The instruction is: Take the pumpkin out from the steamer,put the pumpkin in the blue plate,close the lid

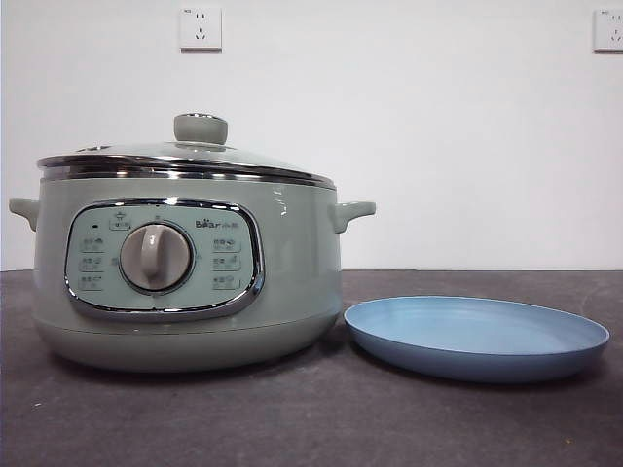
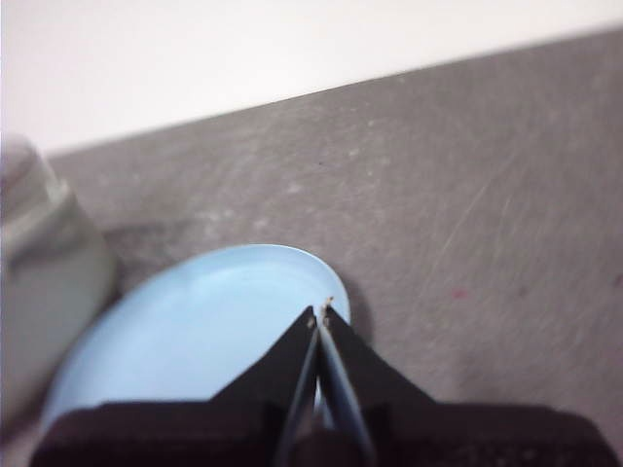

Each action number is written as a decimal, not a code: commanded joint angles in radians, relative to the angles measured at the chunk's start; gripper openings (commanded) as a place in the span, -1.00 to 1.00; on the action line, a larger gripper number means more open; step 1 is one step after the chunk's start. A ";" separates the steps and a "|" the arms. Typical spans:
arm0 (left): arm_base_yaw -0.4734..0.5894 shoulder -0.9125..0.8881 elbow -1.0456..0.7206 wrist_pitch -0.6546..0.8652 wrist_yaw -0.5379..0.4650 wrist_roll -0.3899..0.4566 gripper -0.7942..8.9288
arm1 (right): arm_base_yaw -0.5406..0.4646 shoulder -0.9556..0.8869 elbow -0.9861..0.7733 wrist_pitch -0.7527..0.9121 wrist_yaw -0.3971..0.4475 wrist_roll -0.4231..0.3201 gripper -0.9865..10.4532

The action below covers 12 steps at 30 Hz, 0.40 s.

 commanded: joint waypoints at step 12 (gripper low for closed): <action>0.004 -0.001 -0.015 0.024 0.201 -0.252 -0.85 | 0.000 0.000 -0.003 -0.008 -0.003 0.246 -0.83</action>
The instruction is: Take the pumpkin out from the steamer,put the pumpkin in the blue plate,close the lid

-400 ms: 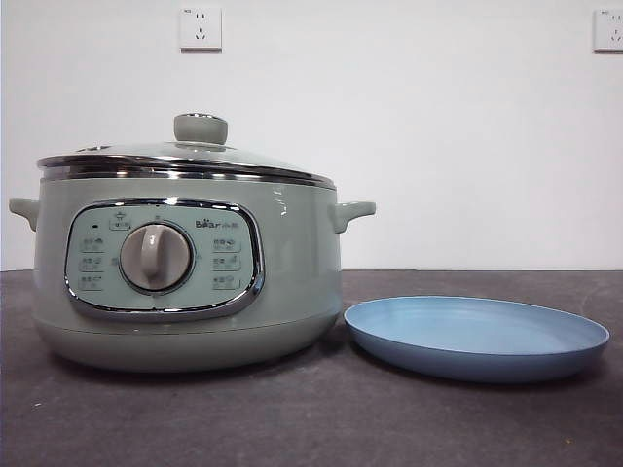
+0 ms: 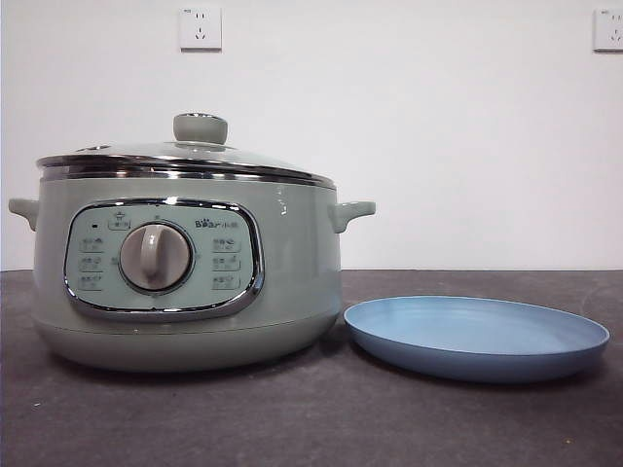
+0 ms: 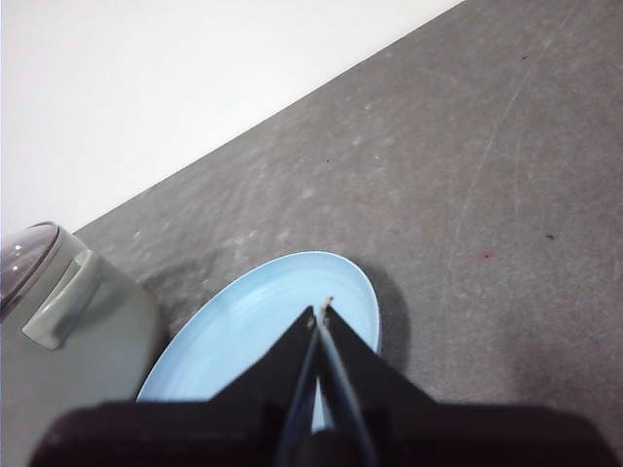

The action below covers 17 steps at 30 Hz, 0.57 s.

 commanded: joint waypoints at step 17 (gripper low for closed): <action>0.004 0.099 0.230 -0.072 0.084 0.050 -0.85 | 0.000 0.175 0.305 -0.084 -0.004 -0.006 -0.83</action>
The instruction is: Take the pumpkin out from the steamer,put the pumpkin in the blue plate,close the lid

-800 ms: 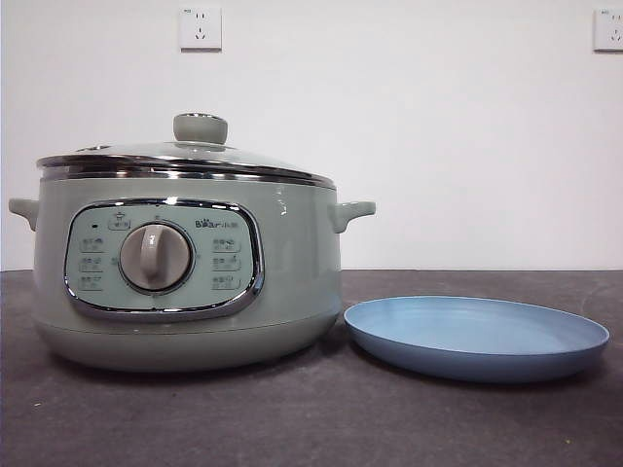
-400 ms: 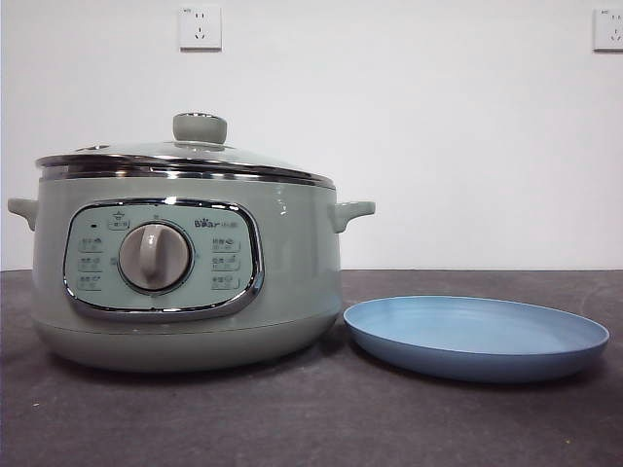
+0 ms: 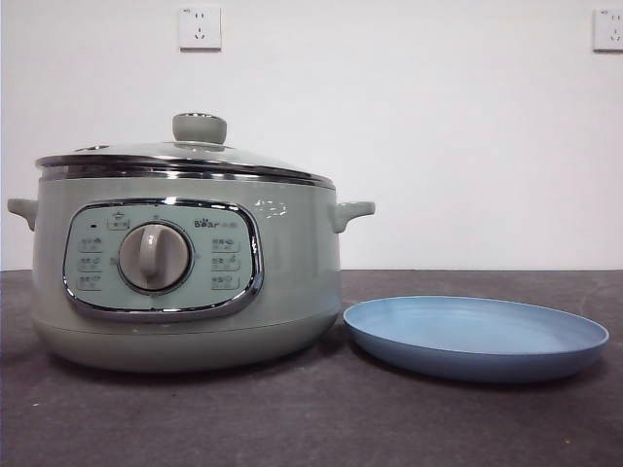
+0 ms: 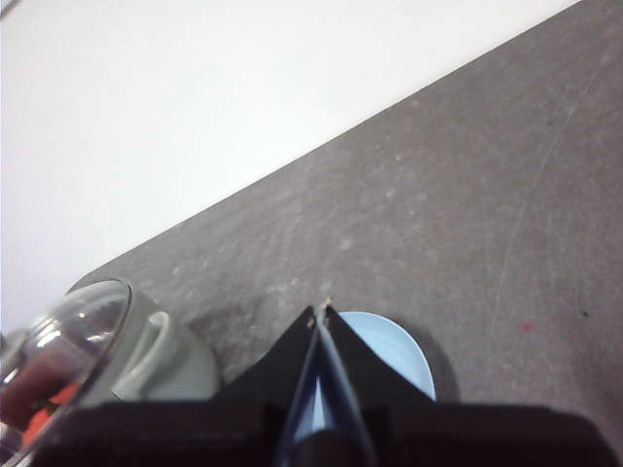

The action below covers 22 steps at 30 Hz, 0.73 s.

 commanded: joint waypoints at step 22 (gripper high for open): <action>0.000 0.594 0.631 -0.299 0.222 0.457 -0.84 | 0.000 0.537 0.668 -0.349 -0.323 -0.417 -0.83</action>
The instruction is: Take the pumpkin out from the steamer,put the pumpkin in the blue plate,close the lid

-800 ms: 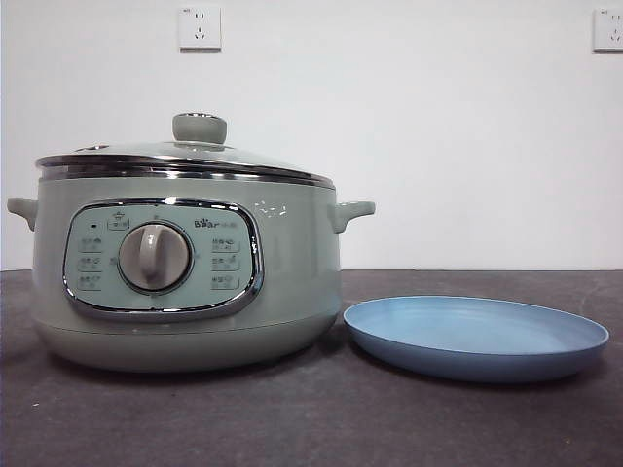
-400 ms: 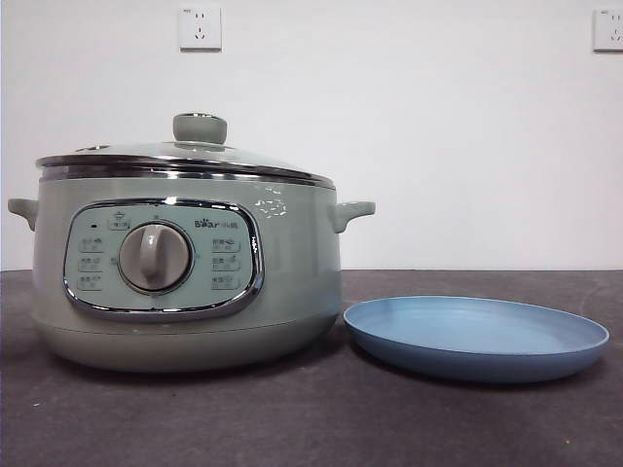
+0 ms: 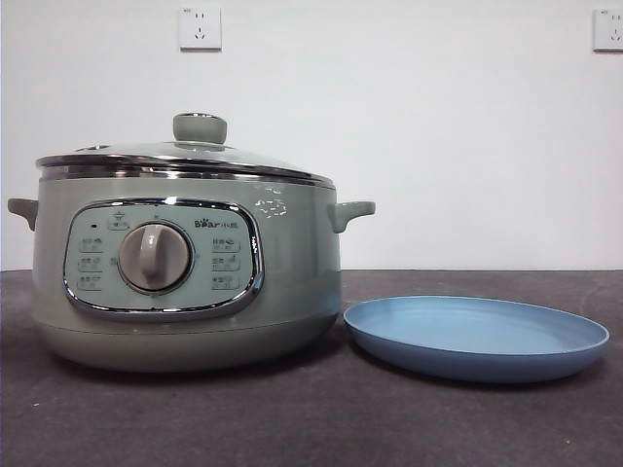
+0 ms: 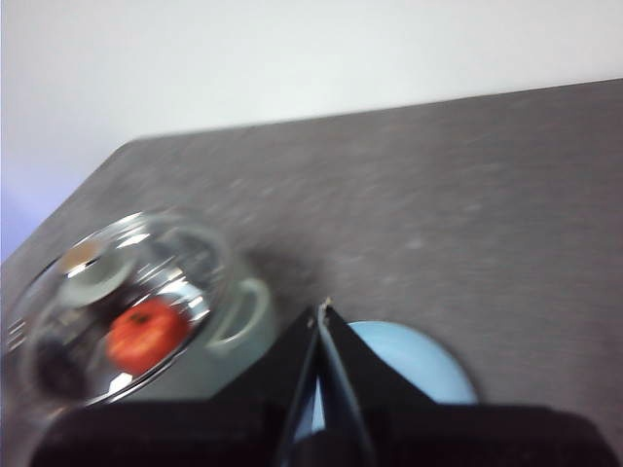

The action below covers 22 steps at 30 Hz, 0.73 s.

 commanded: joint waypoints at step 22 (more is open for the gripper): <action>-0.135 0.266 0.162 -0.021 0.000 0.020 0.07 | 0.002 0.177 0.060 -0.034 -0.102 -0.053 0.20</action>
